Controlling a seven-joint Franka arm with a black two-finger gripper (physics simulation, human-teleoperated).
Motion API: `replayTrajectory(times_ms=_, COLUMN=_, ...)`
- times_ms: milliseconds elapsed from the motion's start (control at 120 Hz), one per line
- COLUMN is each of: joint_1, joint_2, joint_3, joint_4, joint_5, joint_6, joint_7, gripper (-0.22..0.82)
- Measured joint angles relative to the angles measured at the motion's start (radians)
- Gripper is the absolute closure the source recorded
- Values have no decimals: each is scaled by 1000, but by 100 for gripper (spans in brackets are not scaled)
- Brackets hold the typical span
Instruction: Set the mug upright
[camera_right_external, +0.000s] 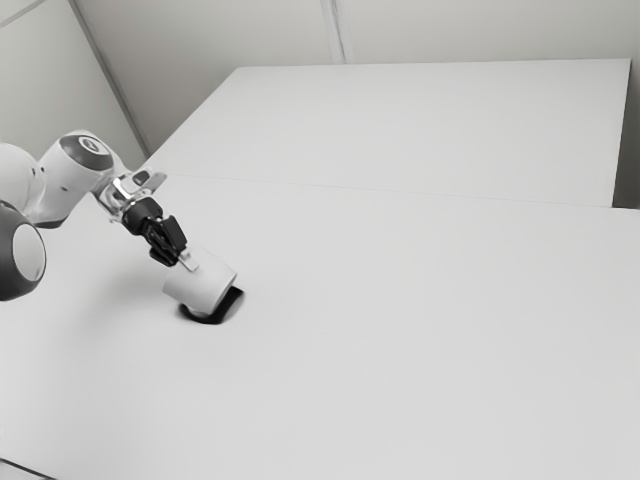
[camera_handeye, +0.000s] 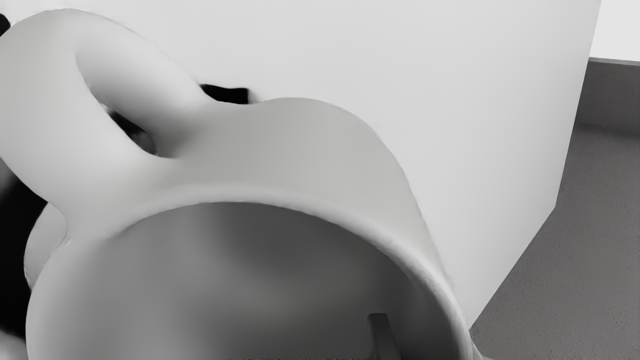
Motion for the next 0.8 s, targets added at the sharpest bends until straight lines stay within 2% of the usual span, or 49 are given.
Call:
replayTrajectory(times_ms=200, joint_1=-7, joint_2=-40, joint_3=1, joint_4=0, joint_5=10, joint_6=1, joint_7=-1, gripper=76)
replayTrajectory(times_ms=308, joint_1=-29, joint_2=-103, joint_3=6, joint_4=-33, joint_5=26, joint_6=17, joint_7=-1, gripper=77)
replayTrajectory(times_ms=458, joint_1=-115, joint_2=-298, joint_3=13, joint_4=-215, joint_5=128, joint_6=142, joint_7=-1, gripper=78)
replayTrajectory(times_ms=608, joint_1=-233, joint_2=-413, joint_3=10, joint_4=-323, joint_5=314, joint_6=285, joint_7=-29, gripper=79)
replayTrajectory(times_ms=692, joint_1=-274, joint_2=-477, joint_3=-8, joint_4=-398, joint_5=441, joint_6=367, joint_7=-65, gripper=79)
replayTrajectory(times_ms=800, joint_1=-293, joint_2=-545, joint_3=-70, joint_4=-491, joint_5=595, joint_6=462, joint_7=-129, gripper=79)
